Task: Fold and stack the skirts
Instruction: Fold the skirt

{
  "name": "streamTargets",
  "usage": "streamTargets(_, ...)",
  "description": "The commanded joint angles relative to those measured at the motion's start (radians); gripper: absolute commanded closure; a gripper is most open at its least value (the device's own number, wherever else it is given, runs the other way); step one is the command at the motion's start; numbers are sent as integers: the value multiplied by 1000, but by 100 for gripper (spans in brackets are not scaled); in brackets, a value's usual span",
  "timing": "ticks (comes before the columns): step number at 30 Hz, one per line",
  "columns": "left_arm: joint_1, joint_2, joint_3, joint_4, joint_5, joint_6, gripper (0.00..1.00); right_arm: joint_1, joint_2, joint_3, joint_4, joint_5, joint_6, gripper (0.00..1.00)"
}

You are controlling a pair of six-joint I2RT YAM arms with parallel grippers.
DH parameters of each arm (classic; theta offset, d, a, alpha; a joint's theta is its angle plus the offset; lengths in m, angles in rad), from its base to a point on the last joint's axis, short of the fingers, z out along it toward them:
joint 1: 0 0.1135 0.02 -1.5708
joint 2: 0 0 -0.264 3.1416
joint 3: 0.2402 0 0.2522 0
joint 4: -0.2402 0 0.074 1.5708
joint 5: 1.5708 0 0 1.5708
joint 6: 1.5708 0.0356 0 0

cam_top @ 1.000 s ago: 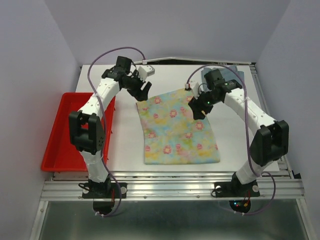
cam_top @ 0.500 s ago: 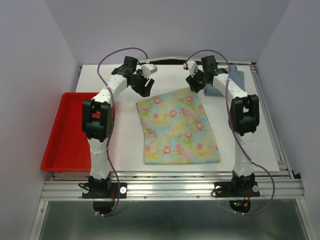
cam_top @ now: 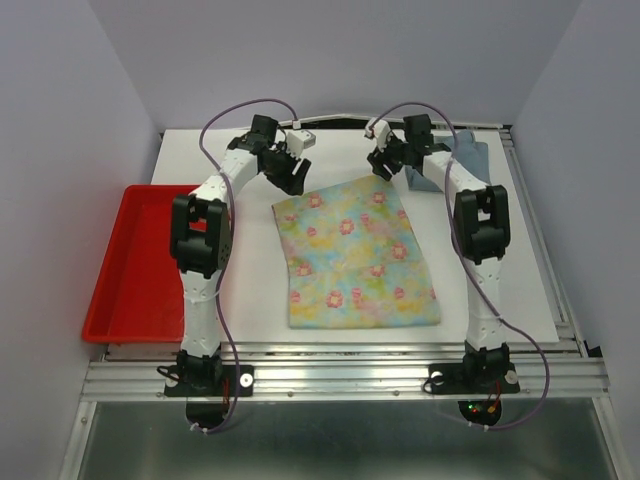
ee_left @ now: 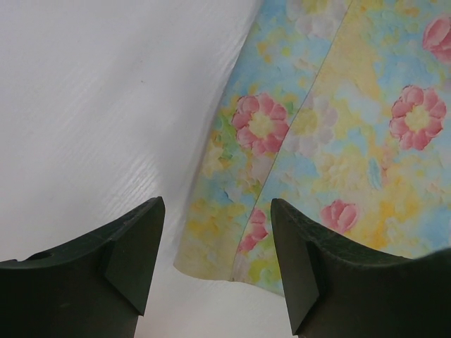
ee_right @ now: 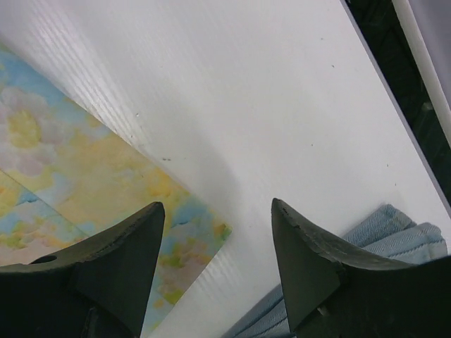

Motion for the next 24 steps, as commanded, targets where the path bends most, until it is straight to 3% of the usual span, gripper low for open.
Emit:
streamTargets(1, 21, -41, 17, 8, 47, -25, 27, -6, 74, 134, -23, -102, -94, 32)
streamTargets(13, 46, -59, -24, 23, 69, -68, 27, -49, 182, 170, -177, -153, -190, 33)
streamTargets(16, 53, -41, -14, 8, 66, -68, 27, -60, 195, 180, -220, -168, -214, 42)
streamTargets(19, 56, -7, 11, -14, 44, -56, 27, -60, 208, 184, -257, -173, -243, 58)
streamTargets(24, 62, 54, 95, -77, 36, -13, 25, -60, 220, 216, -272, -190, -239, 93)
